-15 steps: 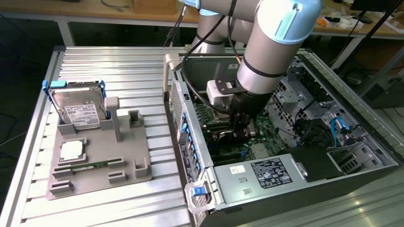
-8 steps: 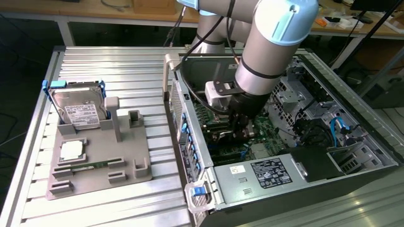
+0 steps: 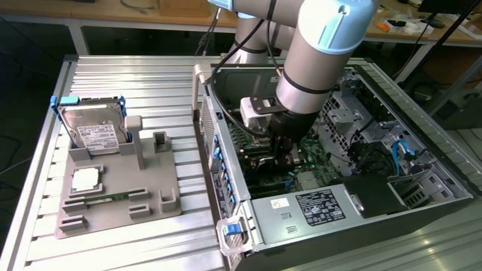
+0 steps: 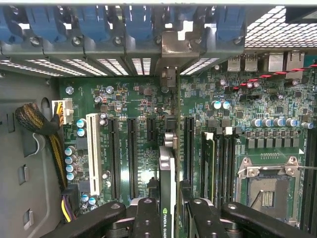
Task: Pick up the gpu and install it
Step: 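Insert the gpu into the slot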
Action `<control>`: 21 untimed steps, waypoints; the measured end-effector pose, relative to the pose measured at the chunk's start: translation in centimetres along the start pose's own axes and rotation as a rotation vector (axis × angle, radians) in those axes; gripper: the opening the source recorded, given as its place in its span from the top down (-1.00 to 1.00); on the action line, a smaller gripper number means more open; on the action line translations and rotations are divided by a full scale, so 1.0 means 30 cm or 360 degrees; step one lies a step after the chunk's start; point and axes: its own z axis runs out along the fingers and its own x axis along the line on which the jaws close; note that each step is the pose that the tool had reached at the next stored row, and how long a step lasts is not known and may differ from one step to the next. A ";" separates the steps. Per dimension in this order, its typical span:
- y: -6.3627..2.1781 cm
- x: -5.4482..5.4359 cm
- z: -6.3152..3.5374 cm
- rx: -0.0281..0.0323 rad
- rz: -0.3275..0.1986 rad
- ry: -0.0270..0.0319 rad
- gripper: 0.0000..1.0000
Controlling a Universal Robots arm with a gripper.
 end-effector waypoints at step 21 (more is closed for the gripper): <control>0.001 0.000 0.006 0.00000 0.0000 0.00002 0.32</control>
